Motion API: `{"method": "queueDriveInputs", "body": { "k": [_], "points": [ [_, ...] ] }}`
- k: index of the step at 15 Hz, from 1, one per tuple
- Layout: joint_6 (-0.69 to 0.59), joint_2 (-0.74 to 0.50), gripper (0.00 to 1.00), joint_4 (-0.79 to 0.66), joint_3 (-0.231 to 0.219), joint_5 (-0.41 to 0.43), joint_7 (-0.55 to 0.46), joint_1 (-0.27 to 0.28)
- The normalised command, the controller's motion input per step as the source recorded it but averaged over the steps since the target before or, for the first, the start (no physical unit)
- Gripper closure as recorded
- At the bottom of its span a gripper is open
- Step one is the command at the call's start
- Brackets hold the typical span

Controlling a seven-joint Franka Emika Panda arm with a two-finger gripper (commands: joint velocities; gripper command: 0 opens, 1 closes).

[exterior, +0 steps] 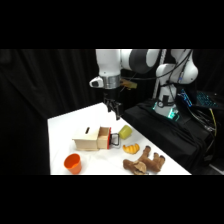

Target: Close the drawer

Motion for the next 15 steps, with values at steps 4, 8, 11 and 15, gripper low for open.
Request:
{"method": "queueDriveInputs", "body": {
  "k": [4, 8, 11, 15],
  "points": [
    [0.10, -0.03, 0.00, -0.05, 0.017, -0.059, 0.23, -0.007],
    [0.30, -0.12, 0.00, -0.27, 0.018, -0.084, 0.40, -0.005],
    [0.42, -0.13, 0.00, -0.41, 0.033, -0.103, 0.43, 0.010],
    [0.58, 0.00, 0.00, -0.37, 0.033, -0.194, 0.52, 0.019]
  ]
}}
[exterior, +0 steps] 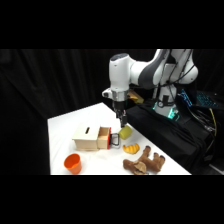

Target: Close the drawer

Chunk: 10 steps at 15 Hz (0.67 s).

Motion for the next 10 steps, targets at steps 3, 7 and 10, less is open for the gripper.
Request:
{"method": "queueDriveInputs", "body": {
  "k": [3, 7, 10],
  "points": [
    [0.58, 0.22, 0.00, -0.16, -0.017, -0.264, 0.53, 0.041],
    [0.47, 0.33, 0.00, 0.03, -0.198, -0.386, 0.56, 0.178],
    [0.34, 0.29, 0.00, 0.16, -0.394, -0.386, 0.49, 0.347]
  ]
}}
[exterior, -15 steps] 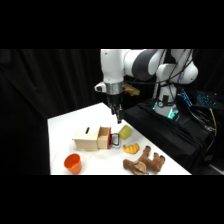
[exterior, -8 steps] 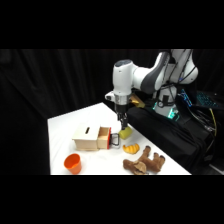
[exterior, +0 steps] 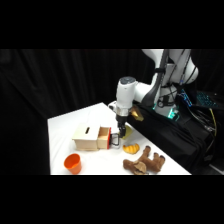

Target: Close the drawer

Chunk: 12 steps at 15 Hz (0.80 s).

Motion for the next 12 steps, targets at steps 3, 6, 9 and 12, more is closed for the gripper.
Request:
{"method": "queueDriveInputs", "body": {
  "k": [3, 6, 9, 12],
  "points": [
    [0.26, 0.24, 0.00, 0.21, -0.418, -0.236, 0.33, 0.355],
    [0.19, 0.26, 0.00, 0.24, -0.271, 0.005, 0.09, 0.217],
    [0.07, 0.29, 0.00, 0.28, 0.010, 0.318, -0.23, -0.037],
    [-0.05, 0.25, 0.00, 0.36, 0.092, 0.384, -0.36, -0.135]
  ]
}}
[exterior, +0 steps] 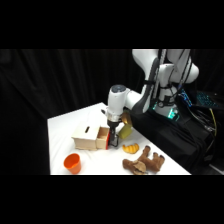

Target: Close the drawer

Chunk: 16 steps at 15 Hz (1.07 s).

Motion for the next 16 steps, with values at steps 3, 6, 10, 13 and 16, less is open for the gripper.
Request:
{"method": "queueDriveInputs", "body": {
  "k": [3, 6, 10, 13, 16],
  "points": [
    [-0.15, 0.18, 0.00, 0.39, 0.036, 0.303, -0.34, -0.121],
    [-0.18, 0.14, 0.00, 0.36, -0.016, 0.210, -0.29, -0.102],
    [-0.15, 0.13, 0.00, 0.33, -0.024, 0.160, -0.26, -0.126],
    [-0.14, 0.15, 0.00, 0.33, -0.003, 0.168, -0.26, -0.135],
    [-0.15, 0.14, 0.00, 0.34, -0.002, 0.163, -0.25, -0.115]
  ]
}}
